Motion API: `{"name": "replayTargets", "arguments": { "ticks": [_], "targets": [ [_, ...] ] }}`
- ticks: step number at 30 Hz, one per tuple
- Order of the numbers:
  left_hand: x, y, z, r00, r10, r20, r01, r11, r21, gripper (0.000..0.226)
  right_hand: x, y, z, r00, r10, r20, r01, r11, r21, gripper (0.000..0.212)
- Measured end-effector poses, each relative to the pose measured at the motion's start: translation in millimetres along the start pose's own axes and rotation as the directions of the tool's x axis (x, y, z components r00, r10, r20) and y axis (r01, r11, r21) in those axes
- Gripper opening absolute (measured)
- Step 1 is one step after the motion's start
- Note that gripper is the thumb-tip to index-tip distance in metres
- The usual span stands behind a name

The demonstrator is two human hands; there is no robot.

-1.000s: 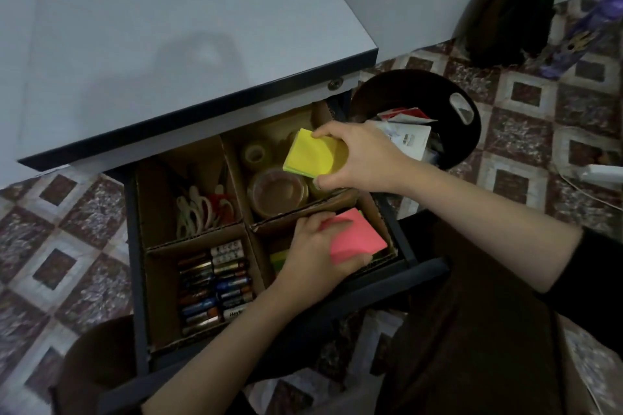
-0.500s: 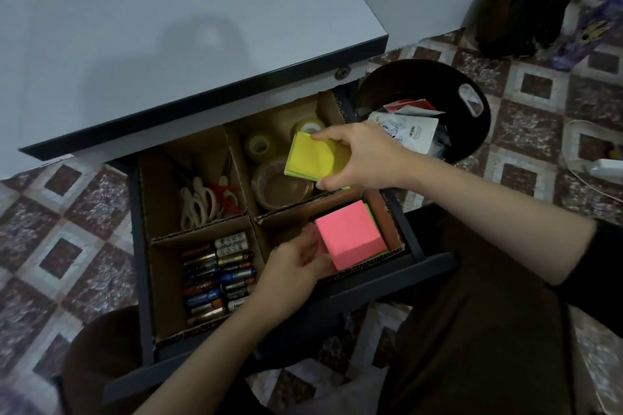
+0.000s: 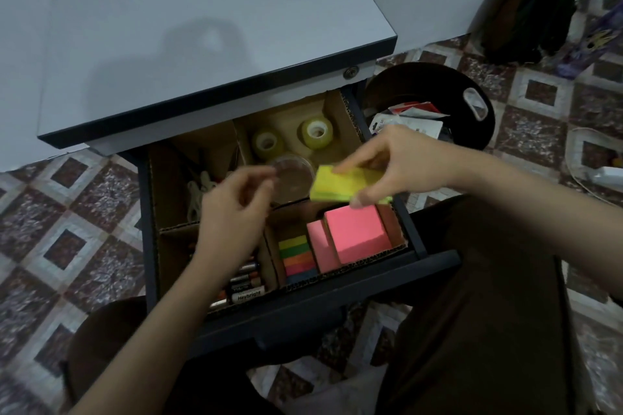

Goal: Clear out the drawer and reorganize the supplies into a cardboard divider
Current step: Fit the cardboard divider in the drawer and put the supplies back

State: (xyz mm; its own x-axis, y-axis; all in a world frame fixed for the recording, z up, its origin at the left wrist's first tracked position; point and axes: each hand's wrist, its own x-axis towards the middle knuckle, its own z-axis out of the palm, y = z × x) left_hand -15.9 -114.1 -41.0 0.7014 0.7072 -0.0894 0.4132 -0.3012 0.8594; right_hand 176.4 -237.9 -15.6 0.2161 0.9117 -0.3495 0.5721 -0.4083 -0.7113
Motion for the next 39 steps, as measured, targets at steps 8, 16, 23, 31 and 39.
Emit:
{"name": "replayTargets", "arguments": {
  "ticks": [8, 16, 23, 31, 39],
  "targets": [
    [53, -47, 16, 0.981, 0.165, 0.098, -0.191, 0.788, 0.585, 0.054, 7, 16, 51, 0.97, 0.025, 0.242, 0.142, 0.748, -0.648, 0.054],
    [55, -56, 20, 0.972, 0.226, 0.065, -0.223, 0.794, 0.566, 0.054, 4, 7, 65, 0.97, -0.117, 0.211, 0.231, 0.708, -0.668, 0.041],
    [54, -57, 21, 0.972, 0.224, 0.069, -0.22, 0.775, 0.592, 0.059, 16, -6, 87, 0.988, -0.01, 0.156, 0.131, 0.592, -0.795, 0.045],
    [55, -59, 23, 0.971, 0.232, 0.062, -0.222, 0.766, 0.603, 0.06, 11, 7, 76, 0.983, -0.011, 0.181, 0.138, 0.692, -0.709, 0.05],
    [55, -62, 23, 0.971, 0.231, 0.061, -0.221, 0.771, 0.597, 0.058, 17, 15, 87, 0.983, -0.017, 0.182, 0.139, 0.714, -0.686, 0.046]
  ]
}}
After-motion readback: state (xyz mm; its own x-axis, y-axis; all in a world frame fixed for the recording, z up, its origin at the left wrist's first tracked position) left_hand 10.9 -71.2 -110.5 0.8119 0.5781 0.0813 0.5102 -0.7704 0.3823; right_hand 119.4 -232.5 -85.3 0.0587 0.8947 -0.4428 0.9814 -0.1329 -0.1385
